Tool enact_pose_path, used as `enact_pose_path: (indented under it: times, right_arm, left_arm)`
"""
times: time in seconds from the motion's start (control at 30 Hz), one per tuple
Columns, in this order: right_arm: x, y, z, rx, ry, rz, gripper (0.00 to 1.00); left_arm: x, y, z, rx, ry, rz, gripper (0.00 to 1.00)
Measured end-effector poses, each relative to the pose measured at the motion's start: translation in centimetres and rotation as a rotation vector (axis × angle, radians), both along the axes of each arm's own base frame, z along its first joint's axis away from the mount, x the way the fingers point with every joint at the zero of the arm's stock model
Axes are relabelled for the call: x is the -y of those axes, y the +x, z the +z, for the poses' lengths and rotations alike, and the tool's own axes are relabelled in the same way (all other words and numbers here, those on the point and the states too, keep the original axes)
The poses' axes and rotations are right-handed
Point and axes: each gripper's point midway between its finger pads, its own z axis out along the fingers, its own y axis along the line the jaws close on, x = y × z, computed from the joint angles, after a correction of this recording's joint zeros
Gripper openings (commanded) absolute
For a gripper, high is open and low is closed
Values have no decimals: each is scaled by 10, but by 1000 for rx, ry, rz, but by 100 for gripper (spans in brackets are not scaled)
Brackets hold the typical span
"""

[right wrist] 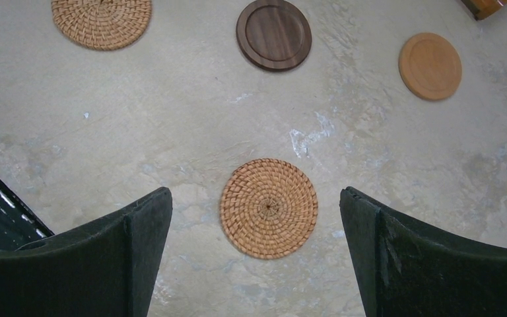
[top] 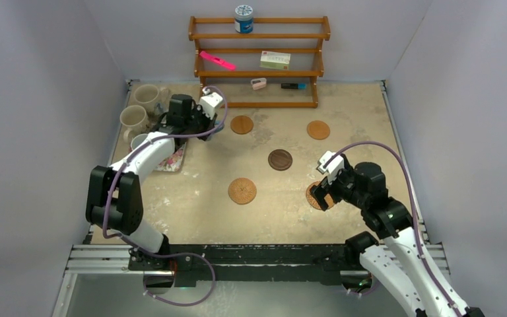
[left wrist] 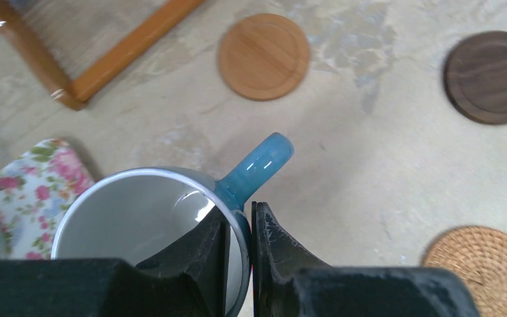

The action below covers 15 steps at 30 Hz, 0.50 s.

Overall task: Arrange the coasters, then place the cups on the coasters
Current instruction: Place the cup at the center of the board.

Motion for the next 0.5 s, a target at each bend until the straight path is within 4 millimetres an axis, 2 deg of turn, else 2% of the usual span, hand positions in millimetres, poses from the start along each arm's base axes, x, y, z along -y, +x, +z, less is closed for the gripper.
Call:
enact_pose_path:
  times: [0.1,0.23,0.33,0.43,0.5]
  right_arm:
    - [-1,2,0,0,-1,0,99]
    - [-3,9,10,-3,-5,-6,99]
    - [-10,23,35,15,11,-5,99]
    - [-24,42,67,66,55,22,99]
    - [-34,52,79,91,81,51,99]
  left_arm:
    - [21,-15,-6,-21,3,-54,0]
    - [54,-39,-2,-15,-1,-148,0]
    - [80,-59,-2,-14,-10,-232,0]
    - [95,-71,-5,-18,-5,-289,0]
    - [101,-76,-6,-22,1,-317,0]
